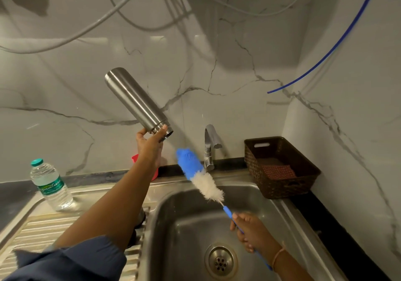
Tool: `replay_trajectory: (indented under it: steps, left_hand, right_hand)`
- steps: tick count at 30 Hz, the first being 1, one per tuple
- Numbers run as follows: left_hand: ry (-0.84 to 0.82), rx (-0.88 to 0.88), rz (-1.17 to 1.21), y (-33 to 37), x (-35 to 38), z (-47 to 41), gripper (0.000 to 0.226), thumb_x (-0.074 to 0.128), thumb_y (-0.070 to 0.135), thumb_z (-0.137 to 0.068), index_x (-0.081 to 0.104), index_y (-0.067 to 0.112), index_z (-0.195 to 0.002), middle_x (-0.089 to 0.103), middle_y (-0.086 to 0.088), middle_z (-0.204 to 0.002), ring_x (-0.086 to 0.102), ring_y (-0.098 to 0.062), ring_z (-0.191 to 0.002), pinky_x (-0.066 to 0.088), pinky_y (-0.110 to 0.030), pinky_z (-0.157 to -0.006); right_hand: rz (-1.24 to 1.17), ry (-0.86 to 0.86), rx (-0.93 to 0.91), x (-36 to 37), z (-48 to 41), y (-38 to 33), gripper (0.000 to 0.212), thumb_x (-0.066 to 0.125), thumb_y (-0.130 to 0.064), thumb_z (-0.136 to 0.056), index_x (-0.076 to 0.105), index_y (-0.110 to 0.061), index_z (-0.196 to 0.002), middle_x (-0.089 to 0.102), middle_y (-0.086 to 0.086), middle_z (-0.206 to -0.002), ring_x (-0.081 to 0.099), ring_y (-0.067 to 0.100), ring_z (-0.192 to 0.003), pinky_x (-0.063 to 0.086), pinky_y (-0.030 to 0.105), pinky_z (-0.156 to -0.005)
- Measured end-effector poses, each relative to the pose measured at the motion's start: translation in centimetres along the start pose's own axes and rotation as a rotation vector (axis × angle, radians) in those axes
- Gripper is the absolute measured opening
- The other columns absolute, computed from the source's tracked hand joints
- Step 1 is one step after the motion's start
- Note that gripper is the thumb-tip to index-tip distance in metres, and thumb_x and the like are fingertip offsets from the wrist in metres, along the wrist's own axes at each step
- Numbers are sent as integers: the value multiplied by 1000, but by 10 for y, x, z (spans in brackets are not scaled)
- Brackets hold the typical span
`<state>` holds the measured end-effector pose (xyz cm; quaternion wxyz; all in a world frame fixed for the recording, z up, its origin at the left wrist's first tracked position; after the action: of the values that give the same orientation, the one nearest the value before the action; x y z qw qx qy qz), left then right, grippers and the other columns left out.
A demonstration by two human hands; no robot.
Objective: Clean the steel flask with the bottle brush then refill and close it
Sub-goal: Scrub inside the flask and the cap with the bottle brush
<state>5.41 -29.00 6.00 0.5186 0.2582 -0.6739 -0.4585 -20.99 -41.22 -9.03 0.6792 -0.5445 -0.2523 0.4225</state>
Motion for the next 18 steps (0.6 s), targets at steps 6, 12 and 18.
replay_trajectory:
  steps: [6, 12, 18]
  left_hand:
    - [-38, 9, -44, -4, -6, 19, 55, 70, 6, -83, 37, 23, -124, 63, -7, -102, 64, -14, -89, 46, -31, -98]
    - [-87, -91, -69, -26, -29, 46, 68, 70, 7, -80, 34, 16, -136, 57, -15, -121, 60, -28, -110, 45, -43, -102]
    - [-104, -147, -13, -54, -48, 81, 46, 62, -1, -85, 41, 15, -122, 62, -4, -90, 64, -14, -80, 48, -32, -90]
  right_hand:
    - [803, 284, -258, -19, 3, -8, 38, 39, -29, -99, 35, -31, -61, 41, -6, -53, 40, 7, -48, 28, 18, -45]
    - [898, 330, -242, -33, -3, 2, 32, 40, -29, -98, 37, -30, -67, 41, -11, -55, 39, 6, -50, 27, 18, -45]
    - [943, 307, -241, -27, -3, -3, 34, 41, -31, -98, 35, -30, -64, 42, -11, -54, 42, 6, -50, 26, 19, -44]
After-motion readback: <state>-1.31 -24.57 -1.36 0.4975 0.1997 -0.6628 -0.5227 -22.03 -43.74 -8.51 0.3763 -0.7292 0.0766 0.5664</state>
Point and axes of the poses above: each hand's wrist, its own z-axis away from the middle knuckle, its own x-axis out of the palm, y = z × x, the point moved 6 cm from there along -z, towards the middle knuckle
